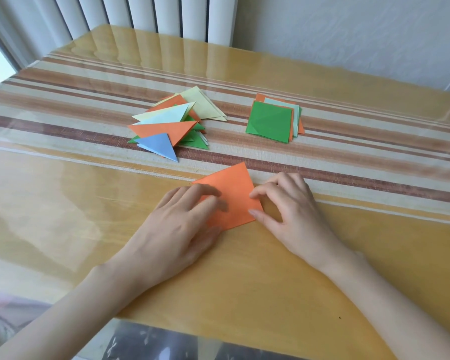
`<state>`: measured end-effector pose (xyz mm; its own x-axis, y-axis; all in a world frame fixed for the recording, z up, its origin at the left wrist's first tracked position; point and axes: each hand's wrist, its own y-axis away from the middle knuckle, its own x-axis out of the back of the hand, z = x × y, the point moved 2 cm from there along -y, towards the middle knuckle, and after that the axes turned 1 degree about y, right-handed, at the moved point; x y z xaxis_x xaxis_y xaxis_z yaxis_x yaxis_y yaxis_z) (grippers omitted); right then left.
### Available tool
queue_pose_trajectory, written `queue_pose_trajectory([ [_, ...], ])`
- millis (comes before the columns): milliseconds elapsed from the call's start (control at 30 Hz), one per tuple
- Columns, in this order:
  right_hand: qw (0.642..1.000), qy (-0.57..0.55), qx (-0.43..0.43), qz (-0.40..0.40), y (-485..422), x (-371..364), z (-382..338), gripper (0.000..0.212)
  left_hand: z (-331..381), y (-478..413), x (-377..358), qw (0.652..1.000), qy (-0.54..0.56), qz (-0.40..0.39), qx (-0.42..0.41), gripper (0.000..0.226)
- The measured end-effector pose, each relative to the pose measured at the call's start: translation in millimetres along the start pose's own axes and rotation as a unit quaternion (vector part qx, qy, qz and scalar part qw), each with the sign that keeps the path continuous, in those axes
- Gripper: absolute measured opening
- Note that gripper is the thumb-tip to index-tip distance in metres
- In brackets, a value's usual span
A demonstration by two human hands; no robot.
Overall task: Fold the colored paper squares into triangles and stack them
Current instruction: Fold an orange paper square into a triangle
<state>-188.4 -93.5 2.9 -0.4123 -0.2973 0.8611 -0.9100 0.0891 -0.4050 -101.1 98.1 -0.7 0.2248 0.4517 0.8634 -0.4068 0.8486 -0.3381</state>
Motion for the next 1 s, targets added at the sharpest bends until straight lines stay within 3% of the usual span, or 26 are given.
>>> queue_pose_trajectory([
  [167, 1.0, 0.03, -0.007, -0.002, 2, 1, -5, 0.03, 1, 3, 0, 0.997, -0.054, -0.01, -0.053, 0.037],
  [333, 0.989, 0.012, -0.134, -0.058, 5, 1, -14, 0.069, 6, 3, 1, 0.995, -0.078, -0.03, -0.048, 0.042],
  [400, 0.982, -0.016, -0.172, -0.082, 6, -1, -16, 0.075, 8, 3, 1, 0.994, -0.092, -0.037, -0.049, 0.037],
  [733, 0.976, -0.089, -0.177, -0.085, 7, 5, -9, 0.04, 12, 15, 8, 0.991, -0.114, -0.046, -0.058, 0.042],
  [1000, 0.977, -0.085, -0.176, -0.081, 7, 4, -11, 0.033, 29, 7, 5, 0.988, -0.125, -0.074, -0.047, 0.046],
])
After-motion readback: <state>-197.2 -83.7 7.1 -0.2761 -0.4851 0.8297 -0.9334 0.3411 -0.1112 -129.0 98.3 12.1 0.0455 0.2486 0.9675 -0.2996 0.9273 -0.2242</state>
